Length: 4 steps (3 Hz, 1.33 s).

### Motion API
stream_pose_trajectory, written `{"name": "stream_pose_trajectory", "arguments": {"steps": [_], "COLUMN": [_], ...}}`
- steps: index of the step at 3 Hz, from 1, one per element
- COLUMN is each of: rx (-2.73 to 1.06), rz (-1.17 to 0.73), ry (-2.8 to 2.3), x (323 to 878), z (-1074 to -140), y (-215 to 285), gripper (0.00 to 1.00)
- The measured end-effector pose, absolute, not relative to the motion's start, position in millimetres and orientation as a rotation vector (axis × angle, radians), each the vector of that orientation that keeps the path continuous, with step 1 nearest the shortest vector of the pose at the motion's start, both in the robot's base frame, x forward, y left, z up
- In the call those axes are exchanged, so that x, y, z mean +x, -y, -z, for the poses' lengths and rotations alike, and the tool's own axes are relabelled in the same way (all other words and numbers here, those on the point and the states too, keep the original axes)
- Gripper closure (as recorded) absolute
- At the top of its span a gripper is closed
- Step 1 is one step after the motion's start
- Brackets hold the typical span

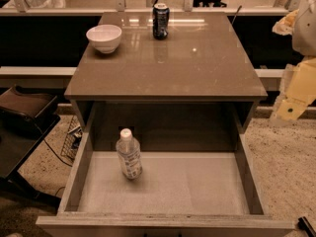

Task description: Pick blue plastic bottle from top drawer and place on counter

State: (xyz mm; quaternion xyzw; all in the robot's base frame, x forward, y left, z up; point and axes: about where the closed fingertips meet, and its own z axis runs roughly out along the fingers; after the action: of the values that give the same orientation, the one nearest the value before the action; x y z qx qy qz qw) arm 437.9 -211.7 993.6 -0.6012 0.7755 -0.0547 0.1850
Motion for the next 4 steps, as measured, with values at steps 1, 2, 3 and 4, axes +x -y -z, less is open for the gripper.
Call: {"name": "stream_pose_trajectory", "arguments": {"steps": [1,2,3,4], "rx": [-1.694,-1.684,-1.654,-1.599], "rz": [0.154,0.141,0.060,-0.104], "ry": [-2.185,-2.171,-2.129,-2.025], "x": [438,439,443,451], "z": [-994,-995,-980,-938], "y": [212,211,214,212], "gripper": [0.00,0.00,0.00,0.00]}}
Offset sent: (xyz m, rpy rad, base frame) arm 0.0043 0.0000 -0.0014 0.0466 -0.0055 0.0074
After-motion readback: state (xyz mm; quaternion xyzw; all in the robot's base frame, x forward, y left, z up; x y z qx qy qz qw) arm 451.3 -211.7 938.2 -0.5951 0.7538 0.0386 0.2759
